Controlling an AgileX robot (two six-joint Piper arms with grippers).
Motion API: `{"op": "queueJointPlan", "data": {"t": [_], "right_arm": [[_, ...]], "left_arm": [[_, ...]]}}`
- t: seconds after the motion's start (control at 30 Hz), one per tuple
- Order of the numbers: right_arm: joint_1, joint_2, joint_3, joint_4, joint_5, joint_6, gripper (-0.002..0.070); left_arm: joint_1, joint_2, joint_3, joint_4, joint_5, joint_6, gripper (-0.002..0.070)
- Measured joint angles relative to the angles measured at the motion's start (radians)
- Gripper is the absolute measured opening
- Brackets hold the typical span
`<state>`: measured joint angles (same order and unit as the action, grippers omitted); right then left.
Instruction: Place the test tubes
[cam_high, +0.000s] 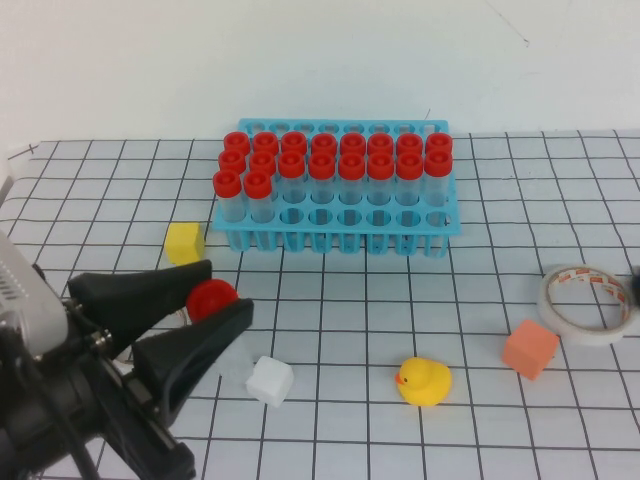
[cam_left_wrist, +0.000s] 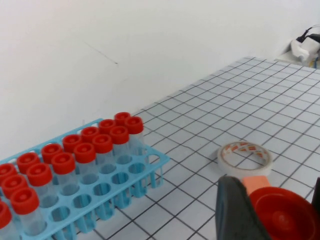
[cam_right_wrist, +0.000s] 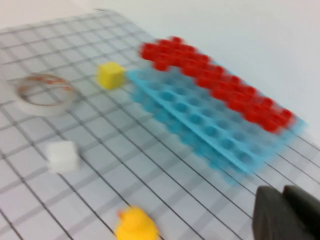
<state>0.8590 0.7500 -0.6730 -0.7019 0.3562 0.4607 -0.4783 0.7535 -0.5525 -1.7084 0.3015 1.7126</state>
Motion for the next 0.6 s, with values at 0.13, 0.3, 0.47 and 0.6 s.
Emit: {"op": "queueJointPlan", "data": {"t": [0.13, 0.3, 0.47, 0.6], "right_arm": [[0.000, -0.125, 0.000, 0.067, 0.208, -0.081, 0.0005], [0.000, -0.234, 0.000, 0.250, 0.410, -0.285, 0.0000], [0.000, -0.273, 0.000, 0.325, 0.523, -0.364, -0.0001], [0.000, -0.274, 0.001, 0.334, 0.536, -0.366, -0.0001]], "left_arm": [[0.000, 0.000, 0.000, 0.000, -0.048, 0.008, 0.0267], [0.000, 0.000, 0.000, -0.002, -0.075, 0.009, 0.0267], [0.000, 0.000, 0.000, -0.002, -0.078, 0.010, 0.0267], [0.000, 0.000, 0.000, -0.002, -0.083, 0.020, 0.0267]]}}
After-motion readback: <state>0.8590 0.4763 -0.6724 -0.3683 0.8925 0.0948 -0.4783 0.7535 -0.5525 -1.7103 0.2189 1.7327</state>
